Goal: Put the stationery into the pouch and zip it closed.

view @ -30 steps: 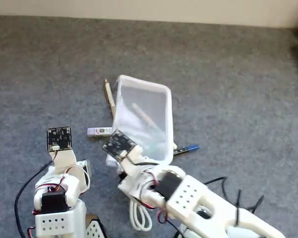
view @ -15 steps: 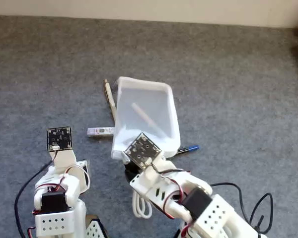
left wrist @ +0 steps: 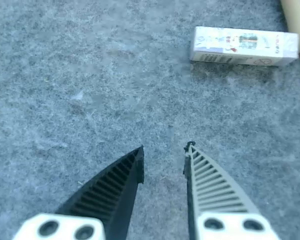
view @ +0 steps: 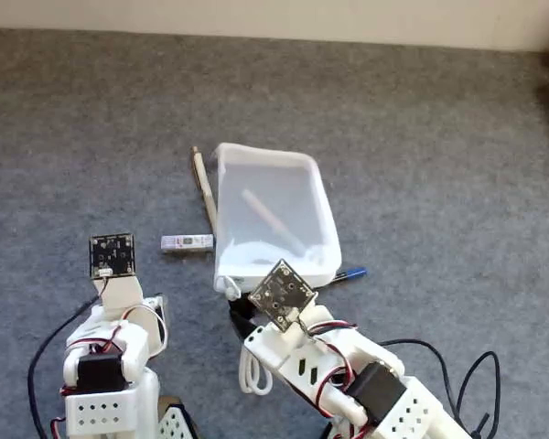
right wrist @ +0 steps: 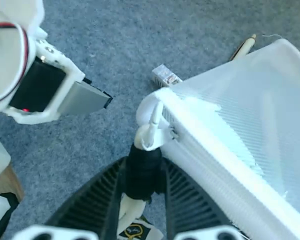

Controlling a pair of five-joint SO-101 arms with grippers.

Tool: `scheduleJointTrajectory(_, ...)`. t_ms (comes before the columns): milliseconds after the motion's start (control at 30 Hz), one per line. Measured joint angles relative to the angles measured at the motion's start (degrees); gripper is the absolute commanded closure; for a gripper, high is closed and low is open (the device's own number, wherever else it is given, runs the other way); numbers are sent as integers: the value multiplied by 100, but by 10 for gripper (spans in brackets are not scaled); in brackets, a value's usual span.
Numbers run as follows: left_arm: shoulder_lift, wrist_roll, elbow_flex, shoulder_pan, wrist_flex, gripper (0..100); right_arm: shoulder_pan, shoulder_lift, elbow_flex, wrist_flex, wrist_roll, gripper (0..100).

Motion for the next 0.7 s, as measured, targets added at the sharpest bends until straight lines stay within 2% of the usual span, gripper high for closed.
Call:
scheduleJointTrajectory(300,0,0,0,571,0,864,9,-563,273,0,35,994)
scheduleJointTrajectory(700,-9,0,-492,607,0,864,44,-1064,378,18,35,994)
